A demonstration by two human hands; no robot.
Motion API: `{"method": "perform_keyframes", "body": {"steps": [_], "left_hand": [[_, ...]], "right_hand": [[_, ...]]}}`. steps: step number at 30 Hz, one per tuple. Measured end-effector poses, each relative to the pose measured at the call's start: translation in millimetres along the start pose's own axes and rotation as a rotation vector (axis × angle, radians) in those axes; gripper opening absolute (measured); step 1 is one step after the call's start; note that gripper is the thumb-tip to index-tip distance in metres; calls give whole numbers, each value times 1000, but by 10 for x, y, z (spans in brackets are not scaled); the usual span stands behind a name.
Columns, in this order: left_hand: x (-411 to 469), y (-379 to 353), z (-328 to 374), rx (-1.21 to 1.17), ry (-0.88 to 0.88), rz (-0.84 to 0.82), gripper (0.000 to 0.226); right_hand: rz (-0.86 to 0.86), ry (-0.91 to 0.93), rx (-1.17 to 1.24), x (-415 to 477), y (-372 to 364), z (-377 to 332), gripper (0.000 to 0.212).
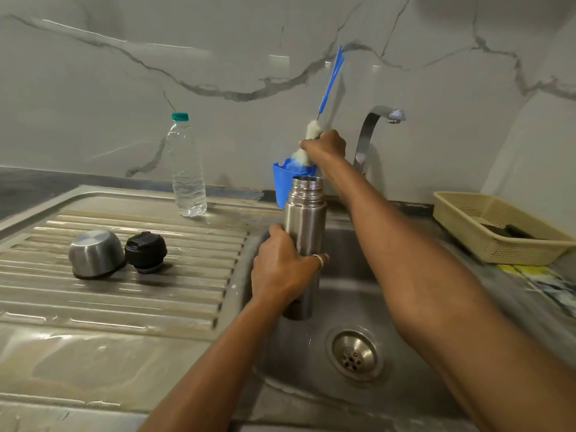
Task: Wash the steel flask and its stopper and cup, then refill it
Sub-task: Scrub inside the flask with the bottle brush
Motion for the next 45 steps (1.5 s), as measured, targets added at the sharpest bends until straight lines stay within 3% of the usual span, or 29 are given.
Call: {"method": "perform_keyframes", "body": {"steps": [7,14,35,40,45], "left_hand": [[-42,58,34,-22,15,3,62],[-49,83,34,9,19,-7,62],[-9,51,20,8,9,-32,64],[6,25,15,11,-3,-35,65],[-10,37,7,19,-3,-43,63]], "right_hand": [[122,95,73,-35,316,-263,13],[191,236,-11,-87,672,-556,27],[192,223,-82,-223,610,-473,27],[222,212,37,-281,715,-417,33],[346,317,147,-711,1207,-562,22]]}}
Point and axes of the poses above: each hand's wrist, its own x-axis towards the middle knuckle, its own y-axis out of the back of the hand, z = x × y, the point moved 4 cm from there along x, towards the middle knuckle, and after that the axes turned 6 degrees about z, right-handed, at the moved point
